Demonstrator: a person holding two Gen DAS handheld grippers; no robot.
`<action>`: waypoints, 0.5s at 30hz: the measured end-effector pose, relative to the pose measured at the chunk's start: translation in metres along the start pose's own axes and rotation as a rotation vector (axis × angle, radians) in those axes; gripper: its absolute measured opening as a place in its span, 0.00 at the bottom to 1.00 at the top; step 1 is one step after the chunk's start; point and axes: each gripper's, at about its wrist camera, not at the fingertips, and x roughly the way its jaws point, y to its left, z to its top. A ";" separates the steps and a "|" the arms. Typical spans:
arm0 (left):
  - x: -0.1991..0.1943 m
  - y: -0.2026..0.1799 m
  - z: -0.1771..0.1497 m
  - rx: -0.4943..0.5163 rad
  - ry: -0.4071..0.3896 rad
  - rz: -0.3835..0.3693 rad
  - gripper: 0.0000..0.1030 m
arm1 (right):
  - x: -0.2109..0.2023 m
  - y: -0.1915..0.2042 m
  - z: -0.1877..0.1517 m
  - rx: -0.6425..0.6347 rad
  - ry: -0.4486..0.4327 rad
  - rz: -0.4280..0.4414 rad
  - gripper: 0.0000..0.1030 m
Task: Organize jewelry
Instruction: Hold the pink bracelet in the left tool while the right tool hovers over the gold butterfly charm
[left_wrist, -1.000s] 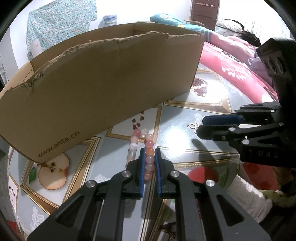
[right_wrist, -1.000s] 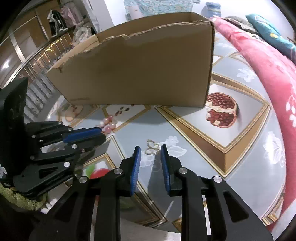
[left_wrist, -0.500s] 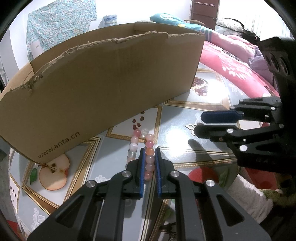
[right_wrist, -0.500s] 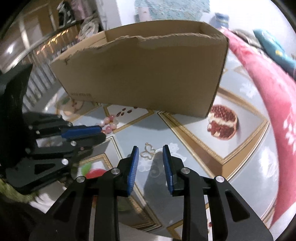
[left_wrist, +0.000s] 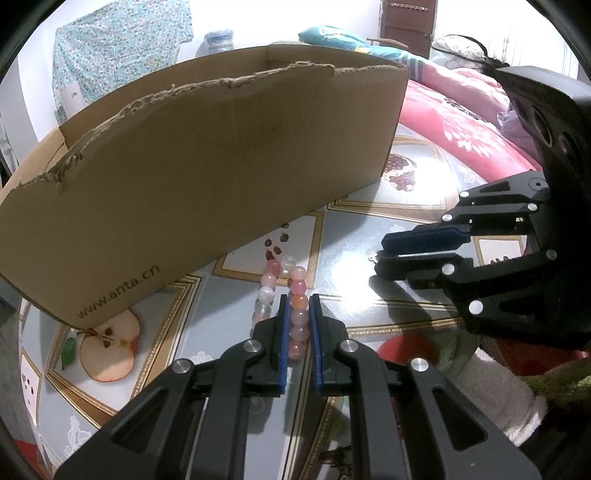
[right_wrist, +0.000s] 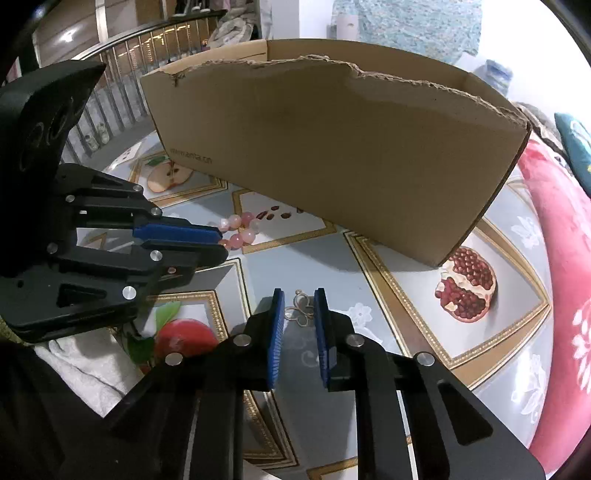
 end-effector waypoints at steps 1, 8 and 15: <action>0.000 0.000 0.000 0.000 0.000 0.000 0.10 | -0.002 0.001 -0.001 0.001 0.000 0.001 0.14; 0.001 0.000 0.000 0.003 0.002 0.003 0.10 | 0.003 0.002 0.001 0.016 -0.003 0.005 0.14; 0.000 0.000 0.000 0.002 0.001 0.003 0.10 | -0.003 -0.002 -0.001 0.025 -0.003 0.009 0.09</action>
